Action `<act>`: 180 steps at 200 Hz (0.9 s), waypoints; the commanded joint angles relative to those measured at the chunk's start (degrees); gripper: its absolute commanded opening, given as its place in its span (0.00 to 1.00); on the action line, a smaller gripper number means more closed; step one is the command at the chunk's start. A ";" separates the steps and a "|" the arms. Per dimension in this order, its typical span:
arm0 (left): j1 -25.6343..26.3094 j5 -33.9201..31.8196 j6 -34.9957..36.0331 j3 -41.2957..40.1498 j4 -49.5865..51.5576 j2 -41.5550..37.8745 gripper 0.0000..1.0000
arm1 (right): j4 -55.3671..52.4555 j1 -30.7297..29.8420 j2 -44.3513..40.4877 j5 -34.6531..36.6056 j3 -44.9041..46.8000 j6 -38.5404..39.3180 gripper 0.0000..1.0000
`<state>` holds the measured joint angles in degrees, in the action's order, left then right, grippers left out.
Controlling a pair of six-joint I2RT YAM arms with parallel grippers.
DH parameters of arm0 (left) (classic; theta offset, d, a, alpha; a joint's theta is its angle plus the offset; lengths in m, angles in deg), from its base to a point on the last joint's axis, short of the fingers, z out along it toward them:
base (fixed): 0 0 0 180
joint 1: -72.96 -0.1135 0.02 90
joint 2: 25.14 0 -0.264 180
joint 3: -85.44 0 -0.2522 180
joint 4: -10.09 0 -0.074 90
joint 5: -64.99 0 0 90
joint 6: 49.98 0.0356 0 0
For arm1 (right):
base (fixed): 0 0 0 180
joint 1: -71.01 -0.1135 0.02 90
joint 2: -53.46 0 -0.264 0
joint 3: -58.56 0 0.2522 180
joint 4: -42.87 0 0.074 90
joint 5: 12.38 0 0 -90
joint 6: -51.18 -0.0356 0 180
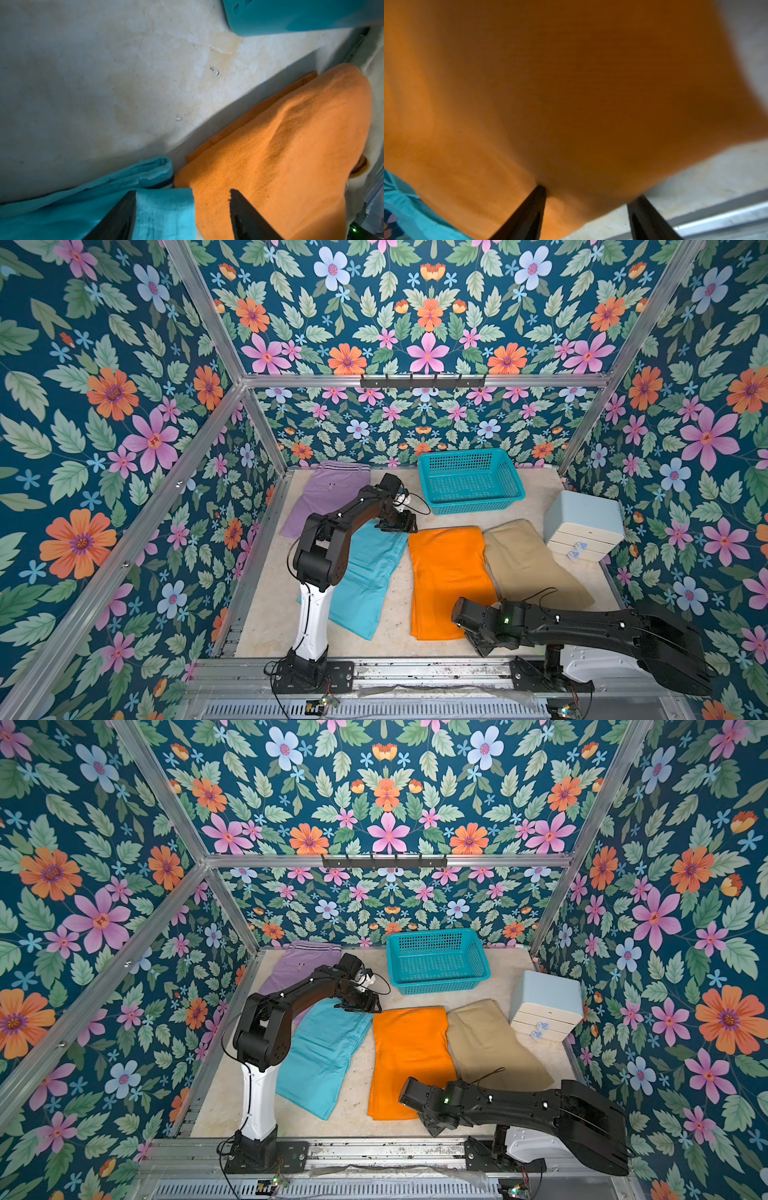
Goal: Put the folded long pants in the basket
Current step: Pick up the long pant at the center of the board.
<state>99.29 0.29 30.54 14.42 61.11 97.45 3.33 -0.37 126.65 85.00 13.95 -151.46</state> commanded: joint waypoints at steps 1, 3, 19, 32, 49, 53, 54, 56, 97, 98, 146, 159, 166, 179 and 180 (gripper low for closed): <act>0.08 0.23 0.99 0.05 -0.26 -0.12 0.74 | 8.46 0.23 4.81 -0.42 3.72 -11.17 0.59; 0.07 0.27 1.03 -0.08 -0.30 -0.06 0.75 | 8.97 0.48 5.31 -0.61 4.03 -11.15 0.58; 0.04 -0.01 1.18 -0.27 -0.41 0.12 0.75 | 11.76 2.56 7.49 -1.64 5.64 -9.09 0.47; 0.12 0.07 1.30 -0.16 -0.35 0.12 0.75 | 11.96 4.65 7.81 -3.26 5.70 -5.98 0.41; 0.13 0.12 1.55 -0.27 -0.36 0.10 0.75 | 5.95 8.61 5.12 -4.69 4.04 1.11 0.29; 0.17 0.07 1.57 -0.27 -0.39 0.04 0.75 | 4.28 9.67 4.00 -4.70 3.68 2.99 0.24; 0.19 0.09 1.57 -0.29 -0.37 0.03 0.74 | 3.87 9.89 3.68 -4.72 3.60 3.50 0.24; 0.14 0.05 1.57 -0.25 -0.39 0.07 0.74 | 3.08 10.45 3.07 -4.82 3.36 4.43 0.22; 0.16 -0.58 1.83 -0.40 -0.27 -0.63 0.74 | -16.74 23.60 -8.75 -9.63 -3.33 26.44 0.05; 0.19 -0.59 1.87 -0.44 -0.26 -0.70 0.75 | -17.10 23.89 -8.93 -9.87 -3.51 26.91 0.04; 0.24 1.30 2.71 -1.10 -1.52 -1.40 0.77 | -35.39 33.56 -8.69 -17.78 -13.86 51.99 0.00; 0.46 2.26 2.15 -0.44 -1.76 -0.81 0.80 | -40.65 36.50 -6.25 -17.79 -16.70 57.97 0.00; 0.69 3.17 1.76 -0.24 -2.28 -0.43 0.80 | -42.51 36.90 -5.15 -15.06 -18.25 61.46 0.00; 1.61 4.86 1.09 -0.01 -3.20 -0.26 0.81 | -45.79 38.94 -2.68 -14.24 -20.21 65.64 0.01; 1.66 4.94 1.06 -0.02 -3.31 -0.21 0.81 | -45.82 39.03 -2.56 -14.32 -20.26 65.80 0.01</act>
<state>99.86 1.71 32.44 13.88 59.62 96.81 -29.83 36.18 121.22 68.32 -3.41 -100.38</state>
